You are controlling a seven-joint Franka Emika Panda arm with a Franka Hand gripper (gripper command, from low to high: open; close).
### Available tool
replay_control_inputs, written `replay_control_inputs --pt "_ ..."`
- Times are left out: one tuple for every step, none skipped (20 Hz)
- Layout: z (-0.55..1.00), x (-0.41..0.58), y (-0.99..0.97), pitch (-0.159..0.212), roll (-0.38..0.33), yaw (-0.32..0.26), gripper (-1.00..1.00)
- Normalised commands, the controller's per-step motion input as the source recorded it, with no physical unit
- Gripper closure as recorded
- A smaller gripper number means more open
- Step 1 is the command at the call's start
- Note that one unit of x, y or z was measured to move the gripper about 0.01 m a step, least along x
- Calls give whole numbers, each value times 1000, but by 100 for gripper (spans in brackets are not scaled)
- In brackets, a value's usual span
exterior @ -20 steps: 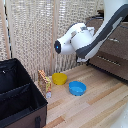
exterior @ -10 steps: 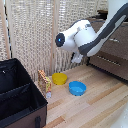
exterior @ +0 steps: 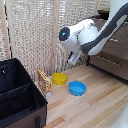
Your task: Kindly move your gripper toward the top drawer's handle. With caution, hold the handle robustly using your gripper and pull open the top drawer. Let the handle go. Relocate your gripper to the bowl placed in the background. Gently hold the bowl using your gripper. Bring the gripper and the bowl to the ajar drawer. Softly release the bowl into it.
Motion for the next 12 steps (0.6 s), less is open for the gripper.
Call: replay_control_inputs --pt "-29 231 111 0 375 -184 -100" --pt "-29 229 111 0 375 -186 -100" --pt "-23 226 114 0 375 -187 -100" --pt "-20 226 114 0 375 -191 -100" --pt "-14 229 114 0 375 -191 -100" --pt "-6 229 117 0 375 -192 -100" --pt "0 229 117 0 372 -194 -100" --pt "0 249 117 0 361 -195 -100" --pt "0 369 100 2 340 -179 -100" --pt "0 491 71 19 299 -164 -100" --pt "0 580 57 39 272 -154 -100" --pt "0 646 46 58 259 -146 -100"
